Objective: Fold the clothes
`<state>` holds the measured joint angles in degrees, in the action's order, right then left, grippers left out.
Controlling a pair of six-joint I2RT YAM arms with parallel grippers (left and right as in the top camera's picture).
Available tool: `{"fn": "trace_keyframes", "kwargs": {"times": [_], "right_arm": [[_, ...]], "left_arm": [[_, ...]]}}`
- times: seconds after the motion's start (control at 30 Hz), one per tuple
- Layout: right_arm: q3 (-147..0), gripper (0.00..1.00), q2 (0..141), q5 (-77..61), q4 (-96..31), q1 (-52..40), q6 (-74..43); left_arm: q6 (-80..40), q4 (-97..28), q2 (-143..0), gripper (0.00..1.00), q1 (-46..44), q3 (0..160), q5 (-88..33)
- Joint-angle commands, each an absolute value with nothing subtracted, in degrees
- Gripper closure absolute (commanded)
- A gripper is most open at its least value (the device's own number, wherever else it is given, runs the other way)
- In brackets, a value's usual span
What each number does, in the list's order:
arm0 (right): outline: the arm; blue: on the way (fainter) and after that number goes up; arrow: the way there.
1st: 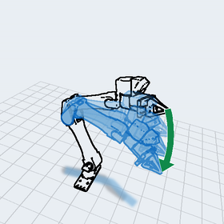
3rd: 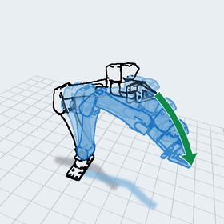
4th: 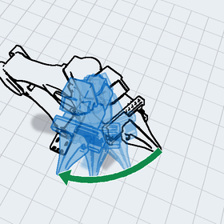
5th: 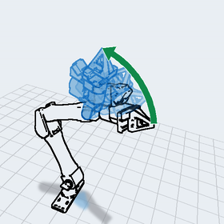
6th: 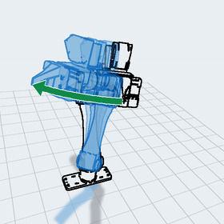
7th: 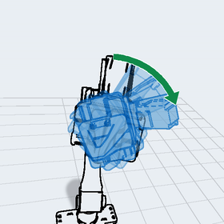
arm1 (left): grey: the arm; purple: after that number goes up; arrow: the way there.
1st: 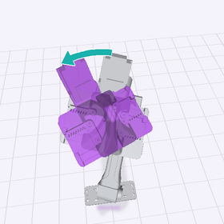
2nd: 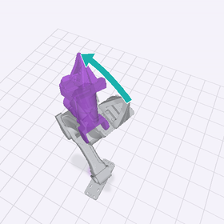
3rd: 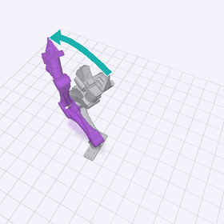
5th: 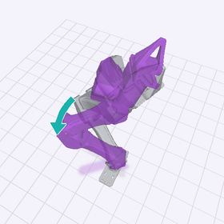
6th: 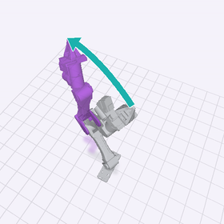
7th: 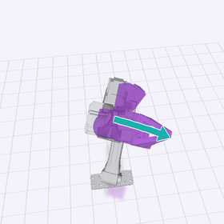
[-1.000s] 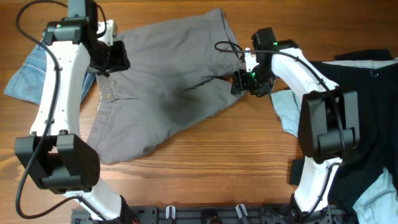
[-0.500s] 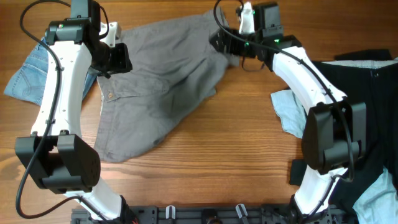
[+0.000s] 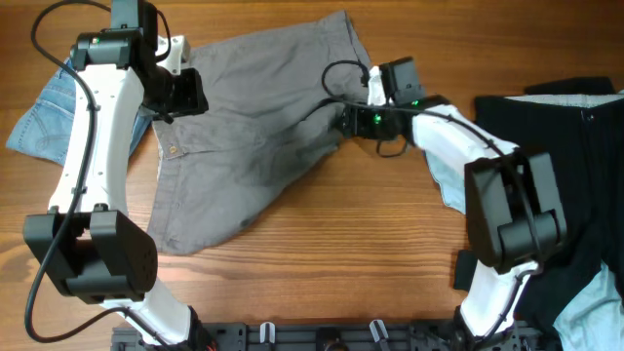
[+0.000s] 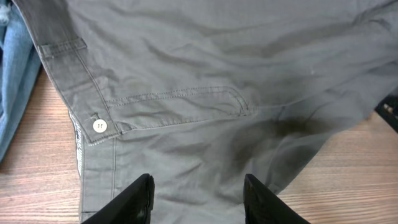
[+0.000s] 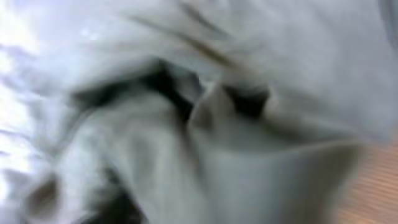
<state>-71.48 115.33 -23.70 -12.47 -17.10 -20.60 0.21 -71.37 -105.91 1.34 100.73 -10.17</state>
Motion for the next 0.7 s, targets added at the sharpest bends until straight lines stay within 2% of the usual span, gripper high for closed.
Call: {"fn": "trace_keyframes", "kwargs": {"times": [0.0,0.1,0.23,0.27,0.3,0.37,0.4,0.47,0.53,0.6,0.67], "right_arm": [[-71.7,0.96,115.6,-45.6,-1.7,-18.1,-24.7],[-74.1,0.96,114.9,-60.6,5.8,-18.2,-37.9],[-75.1,0.96,113.9,-60.8,20.3,-18.4,-49.2],[-75.1,0.92,113.9,-55.8,21.6,-18.5,-51.0],[-75.0,0.78,113.9,-49.8,21.3,-18.9,-51.0],[-75.0,0.66,114.3,-41.9,19.9,-19.7,-50.9],[-75.0,0.44,114.7,-37.7,19.1,-20.4,-50.3],[-75.0,0.44,115.6,-32.0,16.7,-21.9,-47.1],[-75.0,0.19,116.9,-28.3,12.8,-24.4,-39.3],[-75.0,0.19,117.4,-25.7,7.9,-25.6,-33.0],[-75.0,0.23,117.2,-24.1,3.2,-25.5,-27.5]], "left_arm": [[1.3,-72.5,-105.8,0.53,1.3,100.8,-10.5],[1.3,-73.5,-105.8,0.53,1.3,100.8,-10.5],[1.3,-73.8,-105.8,0.53,1.3,100.8,-10.5],[1.3,-73.8,-105.8,0.53,1.3,100.8,-10.5],[1.3,-73.8,-105.8,0.53,1.3,100.8,-10.5],[1.2,-73.8,-105.8,0.53,1.3,100.8,-10.5],[1.2,-73.8,-105.8,0.53,1.3,100.8,-10.5],[1.1,-73.8,-105.8,0.53,1.3,100.8,-10.5],[1.0,-73.8,-105.8,0.53,1.3,100.8,-10.5],[1.0,-73.8,-105.8,0.53,1.3,100.8,-10.5],[1.0,-73.8,-105.8,0.53,1.3,100.8,-10.5]]}}
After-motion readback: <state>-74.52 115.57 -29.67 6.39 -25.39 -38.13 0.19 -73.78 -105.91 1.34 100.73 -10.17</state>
